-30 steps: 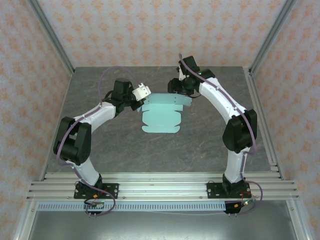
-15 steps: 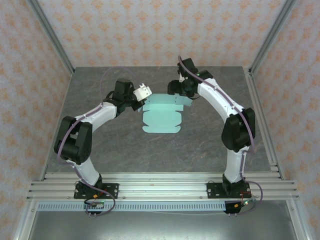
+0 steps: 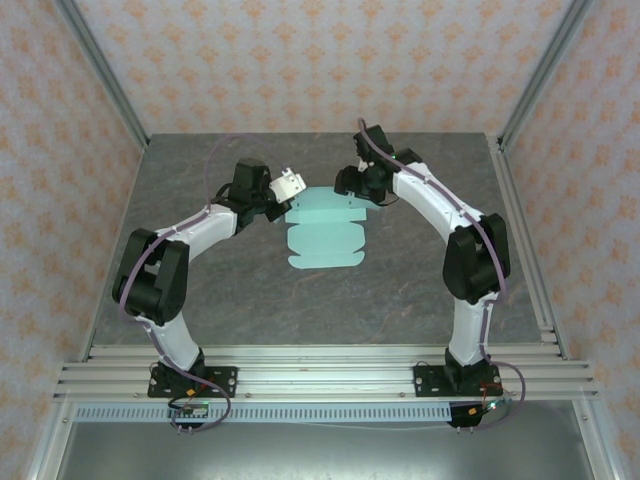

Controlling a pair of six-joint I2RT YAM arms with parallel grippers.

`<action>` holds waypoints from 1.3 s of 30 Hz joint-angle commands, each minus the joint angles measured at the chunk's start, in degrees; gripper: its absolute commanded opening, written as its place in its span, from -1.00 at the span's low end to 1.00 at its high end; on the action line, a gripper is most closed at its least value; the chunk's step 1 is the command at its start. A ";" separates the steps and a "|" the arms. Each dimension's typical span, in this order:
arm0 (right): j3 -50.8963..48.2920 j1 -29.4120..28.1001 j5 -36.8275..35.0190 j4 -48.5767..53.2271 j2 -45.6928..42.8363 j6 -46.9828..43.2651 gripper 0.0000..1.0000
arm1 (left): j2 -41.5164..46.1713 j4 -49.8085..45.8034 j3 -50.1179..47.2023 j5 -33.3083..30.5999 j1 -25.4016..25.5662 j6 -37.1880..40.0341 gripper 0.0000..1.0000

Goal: Fold the paper box

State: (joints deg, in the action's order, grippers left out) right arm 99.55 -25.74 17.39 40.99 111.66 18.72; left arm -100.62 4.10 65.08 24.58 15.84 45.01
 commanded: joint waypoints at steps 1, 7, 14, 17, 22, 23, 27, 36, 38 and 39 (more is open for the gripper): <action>-1.03 -0.33 -1.62 -2.44 -2.17 2.51 0.27 | -0.63 0.85 -0.63 -0.85 0.51 0.16 -1.00; -2.08 0.52 1.03 -6.21 -1.98 5.45 0.37 | -1.20 0.52 -0.86 -0.95 0.68 1.21 -1.00; -0.32 0.94 0.92 -6.39 -0.35 7.95 0.36 | -0.57 3.32 -3.10 -3.76 1.84 3.16 -1.00; -0.39 0.94 0.47 -6.67 0.02 8.60 0.36 | -0.24 5.95 -4.37 -6.28 2.53 3.76 -1.00; -1.12 0.74 0.57 -6.50 0.38 8.83 0.36 | -0.28 9.38 -5.48 -9.63 3.12 3.57 -1.00; -1.61 0.61 0.63 -6.64 0.21 8.88 0.35 | -0.13 11.33 -6.35 -10.59 3.30 3.35 -1.00; -3.76 0.37 0.52 -7.48 -1.06 8.79 0.35 | 0.96 16.72 -8.56 -12.75 3.49 2.21 -1.00; -2.85 2.32 0.91 -6.75 -2.60 6.90 0.38 | 3.32 25.39 -12.85 -17.98 6.24 4.67 -1.00; -1.97 3.75 1.05 -5.54 -3.99 5.02 0.41 | 3.65 27.16 -13.93 -19.42 6.91 5.68 -1.00; -1.48 4.61 1.27 -4.85 -4.84 4.09 0.40 | 3.71 27.82 -14.28 -20.27 7.22 6.23 -1.00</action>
State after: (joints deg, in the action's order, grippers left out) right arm 95.53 -23.44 18.96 34.50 111.39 25.26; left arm -98.94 26.06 52.03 8.23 22.17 49.01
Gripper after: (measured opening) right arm 0.701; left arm 0.048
